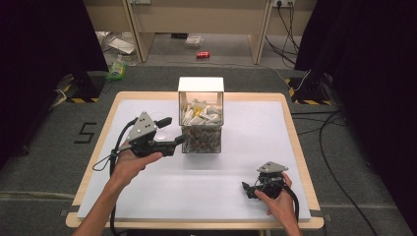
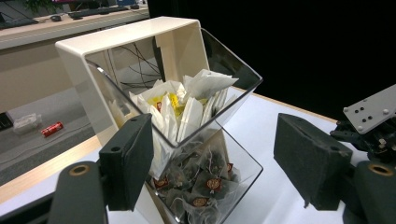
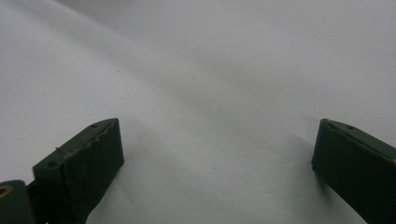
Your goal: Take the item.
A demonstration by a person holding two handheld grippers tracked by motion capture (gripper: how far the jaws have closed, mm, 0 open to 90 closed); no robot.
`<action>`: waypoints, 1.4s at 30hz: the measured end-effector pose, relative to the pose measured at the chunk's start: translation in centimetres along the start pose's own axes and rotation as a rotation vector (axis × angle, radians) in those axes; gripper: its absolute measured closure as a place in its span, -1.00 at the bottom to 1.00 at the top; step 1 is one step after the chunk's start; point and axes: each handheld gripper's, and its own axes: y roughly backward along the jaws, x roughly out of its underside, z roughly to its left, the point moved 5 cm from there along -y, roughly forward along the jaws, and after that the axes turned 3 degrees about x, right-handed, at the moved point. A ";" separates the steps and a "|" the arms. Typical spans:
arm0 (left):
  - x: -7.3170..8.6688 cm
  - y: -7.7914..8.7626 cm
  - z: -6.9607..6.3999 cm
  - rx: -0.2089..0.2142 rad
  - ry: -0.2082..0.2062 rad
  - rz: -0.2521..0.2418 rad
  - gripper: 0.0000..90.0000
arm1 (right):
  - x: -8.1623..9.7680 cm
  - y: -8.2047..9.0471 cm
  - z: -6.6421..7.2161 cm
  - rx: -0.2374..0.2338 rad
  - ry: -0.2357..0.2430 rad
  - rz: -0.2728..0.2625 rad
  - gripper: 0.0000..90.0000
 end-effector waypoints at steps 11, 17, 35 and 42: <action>-1.8 -2.5 0.3 -0.006 -0.041 0.022 -0.24 | 0.0 0.0 0.0 0.000 0.000 0.000 -0.94; -2.1 -3.7 0.7 -0.009 -0.053 0.043 -0.18 | 0.0 0.0 0.0 0.000 0.004 -0.002 -0.94; -2.7 -7.0 0.8 -0.002 -0.094 0.100 0.06 | 0.0 0.0 0.0 -0.001 0.001 0.000 -0.94; -2.8 -8.0 0.6 0.015 -0.097 0.122 0.36 | 0.0 0.0 0.0 0.000 0.002 0.002 -0.94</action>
